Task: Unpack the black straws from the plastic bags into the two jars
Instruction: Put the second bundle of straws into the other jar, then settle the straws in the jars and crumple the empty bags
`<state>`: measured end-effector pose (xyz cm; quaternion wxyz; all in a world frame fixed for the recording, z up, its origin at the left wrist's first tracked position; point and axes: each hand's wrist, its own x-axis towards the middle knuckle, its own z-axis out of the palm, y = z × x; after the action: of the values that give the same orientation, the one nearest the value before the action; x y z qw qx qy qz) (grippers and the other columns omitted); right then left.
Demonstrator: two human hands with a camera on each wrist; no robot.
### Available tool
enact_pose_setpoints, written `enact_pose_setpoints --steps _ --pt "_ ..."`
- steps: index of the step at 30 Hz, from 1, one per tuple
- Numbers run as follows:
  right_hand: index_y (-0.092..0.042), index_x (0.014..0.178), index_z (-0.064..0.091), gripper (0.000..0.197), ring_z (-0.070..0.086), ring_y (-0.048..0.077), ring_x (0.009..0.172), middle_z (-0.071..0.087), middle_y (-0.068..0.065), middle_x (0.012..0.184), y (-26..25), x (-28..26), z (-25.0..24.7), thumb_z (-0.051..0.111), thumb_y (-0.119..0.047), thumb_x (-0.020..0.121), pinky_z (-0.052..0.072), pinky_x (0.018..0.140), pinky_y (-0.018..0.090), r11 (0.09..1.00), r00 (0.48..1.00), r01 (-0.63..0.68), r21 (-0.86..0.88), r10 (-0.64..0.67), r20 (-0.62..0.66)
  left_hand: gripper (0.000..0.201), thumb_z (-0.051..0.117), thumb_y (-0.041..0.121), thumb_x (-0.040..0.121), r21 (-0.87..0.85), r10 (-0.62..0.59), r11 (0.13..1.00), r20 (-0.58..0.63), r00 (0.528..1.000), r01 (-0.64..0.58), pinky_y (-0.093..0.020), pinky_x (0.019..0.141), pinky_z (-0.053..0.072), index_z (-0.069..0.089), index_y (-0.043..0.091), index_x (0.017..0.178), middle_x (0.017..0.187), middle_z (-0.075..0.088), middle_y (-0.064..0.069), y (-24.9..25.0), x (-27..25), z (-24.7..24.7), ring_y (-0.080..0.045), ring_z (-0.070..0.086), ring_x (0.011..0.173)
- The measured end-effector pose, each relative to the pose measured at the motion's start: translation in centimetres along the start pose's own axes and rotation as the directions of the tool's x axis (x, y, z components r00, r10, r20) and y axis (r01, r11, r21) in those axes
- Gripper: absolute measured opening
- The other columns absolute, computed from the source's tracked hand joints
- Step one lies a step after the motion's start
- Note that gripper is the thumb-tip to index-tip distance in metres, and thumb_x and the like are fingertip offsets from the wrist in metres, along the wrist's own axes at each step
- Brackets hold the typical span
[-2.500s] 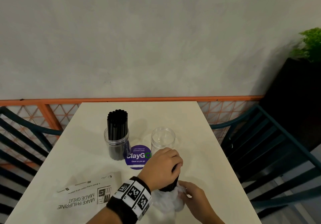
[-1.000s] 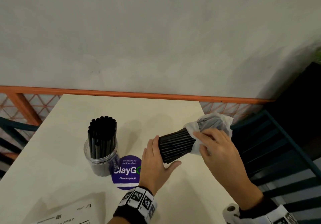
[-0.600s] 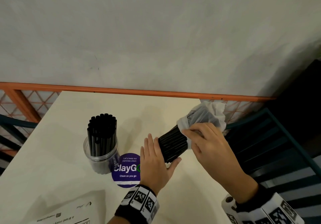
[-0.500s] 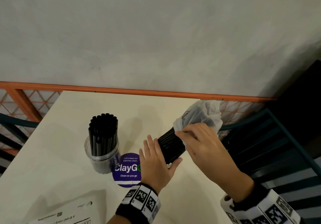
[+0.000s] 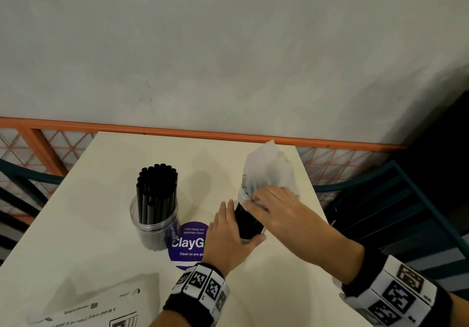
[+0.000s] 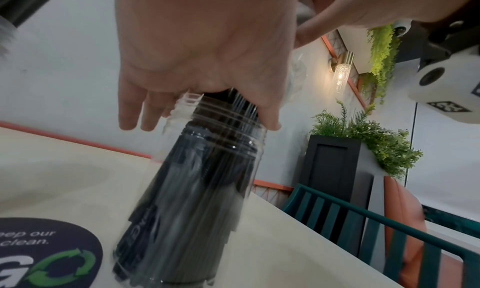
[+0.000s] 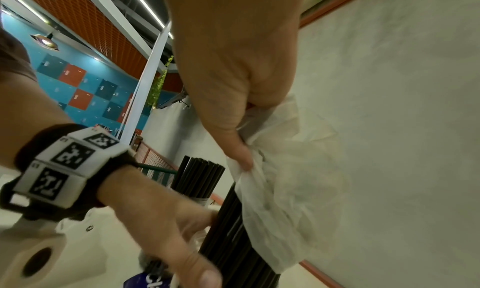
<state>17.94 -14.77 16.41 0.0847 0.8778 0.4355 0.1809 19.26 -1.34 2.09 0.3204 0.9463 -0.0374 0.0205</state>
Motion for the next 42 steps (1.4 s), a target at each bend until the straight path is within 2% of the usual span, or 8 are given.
enact_pose_setpoints --steps 7,12,16,23,27,33,37,42 --pt "-0.009 0.120 0.053 0.044 0.047 0.027 0.096 0.056 0.016 0.103 2.7 -0.4 -4.1 0.044 0.001 0.078 0.041 0.080 0.040 0.951 0.929 -0.310 0.006 0.304 -0.213 0.119 0.041 0.084 0.055 -0.090 -0.040 0.995 0.028 0.999 0.043 -0.044 0.098 0.045 0.011 0.010 0.143 0.143 0.033 -0.011 0.0 -0.3 -0.5 -0.026 0.039 0.129" --pt "-0.017 0.124 0.051 0.063 0.033 0.014 0.100 0.044 0.005 0.114 2.3 -3.1 -6.1 0.072 0.002 0.068 0.040 0.086 0.043 0.769 0.688 -0.570 0.290 0.640 -0.342 0.126 0.060 0.075 0.052 -0.176 -0.064 0.982 0.010 0.998 0.064 -0.041 0.108 0.036 0.004 0.010 0.144 0.149 0.022 -0.010 0.8 -1.7 -3.0 -0.024 0.028 0.136" --pt "-0.039 0.118 0.045 0.064 0.044 0.012 0.108 0.043 -0.013 0.108 -0.6 -6.3 -6.5 0.081 -0.022 0.067 0.041 0.091 0.034 0.384 0.494 -0.568 0.727 0.866 -0.071 0.090 0.057 0.063 0.070 -0.337 -0.116 0.934 0.024 0.993 0.117 -0.020 0.092 0.039 0.023 0.015 0.139 0.134 0.035 -0.001 2.7 -4.9 -6.3 -0.016 0.042 0.120" --pt "-0.043 0.122 0.048 0.086 0.054 0.008 0.119 0.056 -0.015 0.129 -6.4 -11.5 -2.5 0.083 -0.057 0.045 0.049 0.098 0.034 -0.219 0.686 -0.378 0.899 0.586 0.431 0.050 0.047 0.054 0.072 -0.796 -0.121 0.468 0.371 0.921 0.382 -0.027 0.076 0.054 0.067 0.017 0.099 0.094 0.072 -0.006 4.7 -11.2 -9.5 -0.014 0.065 0.080" --pt "-0.024 0.125 0.055 0.079 0.048 0.009 0.126 0.057 -0.009 0.132 -8.1 -13.5 -1.3 0.084 -0.046 0.055 0.044 0.102 0.026 -0.585 0.766 -0.275 0.763 0.346 0.542 0.042 0.067 0.040 0.067 -0.811 -0.198 0.458 0.307 0.931 0.364 -0.025 0.076 0.055 0.069 0.010 0.096 0.102 0.070 -0.013 3.2 -13.9 -9.9 -0.023 0.067 0.092" --pt "-0.021 0.098 0.070 0.029 0.066 0.016 0.087 0.075 0.005 0.092 -10.2 -13.2 0.5 0.066 0.000 0.079 0.049 0.079 0.018 -0.281 0.762 -0.521 0.806 0.274 0.587 0.016 0.070 0.015 0.061 -0.774 -0.208 0.501 0.325 0.922 0.386 -0.020 0.067 0.052 0.063 0.013 0.075 0.074 0.070 -0.003 1.9 -17.9 -9.5 -0.014 0.062 0.074" --pt "-0.027 0.057 0.052 0.039 0.051 0.010 0.063 0.054 0.000 0.065 -10.9 -12.8 1.3 0.063 0.009 0.068 0.038 0.055 0.007 0.146 0.613 -0.632 0.761 0.695 0.376 0.027 0.062 0.003 0.060 -0.349 -0.223 0.926 -0.197 0.955 0.144 -0.011 0.061 0.038 0.045 0.024 0.058 0.073 0.047 0.004 -0.6 -19.7 -9.5 -0.002 0.047 0.070" --pt "-0.020 0.069 0.040 0.032 0.046 0.005 0.067 0.045 0.000 0.073 -12.6 -11.6 1.9 0.060 0.004 0.074 0.037 0.057 0.009 0.332 0.658 -0.578 0.746 0.730 0.184 0.031 0.057 -0.012 0.071 -0.199 -0.338 0.940 -0.437 0.834 0.277 -0.026 0.053 0.032 0.037 0.012 0.067 0.068 0.043 -0.004 -0.7 -22.7 -10.2 -0.011 0.041 0.059"
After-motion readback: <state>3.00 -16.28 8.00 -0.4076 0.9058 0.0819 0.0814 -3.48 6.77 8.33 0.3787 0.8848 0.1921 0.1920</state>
